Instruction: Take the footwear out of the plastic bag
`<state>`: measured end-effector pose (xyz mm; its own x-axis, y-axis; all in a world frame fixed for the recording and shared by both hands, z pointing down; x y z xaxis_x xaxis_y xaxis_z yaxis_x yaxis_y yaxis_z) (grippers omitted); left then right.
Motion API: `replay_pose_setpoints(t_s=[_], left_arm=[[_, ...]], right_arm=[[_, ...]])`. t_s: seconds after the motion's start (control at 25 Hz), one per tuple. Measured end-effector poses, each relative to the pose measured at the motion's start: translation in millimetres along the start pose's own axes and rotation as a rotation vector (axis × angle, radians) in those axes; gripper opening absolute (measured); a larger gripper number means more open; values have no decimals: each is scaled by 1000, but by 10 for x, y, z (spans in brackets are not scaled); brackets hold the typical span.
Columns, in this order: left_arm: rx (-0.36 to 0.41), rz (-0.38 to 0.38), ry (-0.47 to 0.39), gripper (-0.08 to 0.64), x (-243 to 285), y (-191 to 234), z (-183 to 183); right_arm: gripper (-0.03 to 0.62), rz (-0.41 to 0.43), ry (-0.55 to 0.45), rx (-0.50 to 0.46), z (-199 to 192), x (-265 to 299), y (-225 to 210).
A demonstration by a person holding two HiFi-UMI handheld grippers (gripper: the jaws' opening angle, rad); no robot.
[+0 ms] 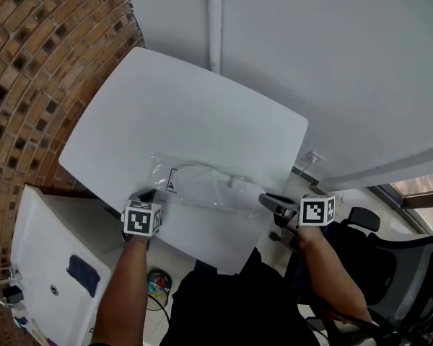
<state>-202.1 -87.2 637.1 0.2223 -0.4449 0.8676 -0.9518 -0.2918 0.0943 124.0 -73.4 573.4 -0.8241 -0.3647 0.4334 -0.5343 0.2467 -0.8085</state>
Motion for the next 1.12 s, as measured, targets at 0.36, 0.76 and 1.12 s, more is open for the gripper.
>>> replay_pose_setpoints(t_s=[0.36,0.76,1.12], left_arm=[[83,8,-39,6,-259,-122,128],[222,-79,22,6,68,-531,236],[182,-78,33,6,159,-460,176]], right_arm=[[63,-1,-25,-17,138,106,64],[63,8,9,-6,146,270,133],[61,11,15,2,116,151,113]])
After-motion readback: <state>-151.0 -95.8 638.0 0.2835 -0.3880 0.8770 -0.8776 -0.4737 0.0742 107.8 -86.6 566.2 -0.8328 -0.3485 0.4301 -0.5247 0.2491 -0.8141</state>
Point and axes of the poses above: the fingertips, and each gripper's own axes: x forward along the fingers, y to its left, z out of its top, the point moved 1 cm from there along -x, backward along the fingers, and after that the axes turned 4 degrees about -x, right-handed, at the moved point
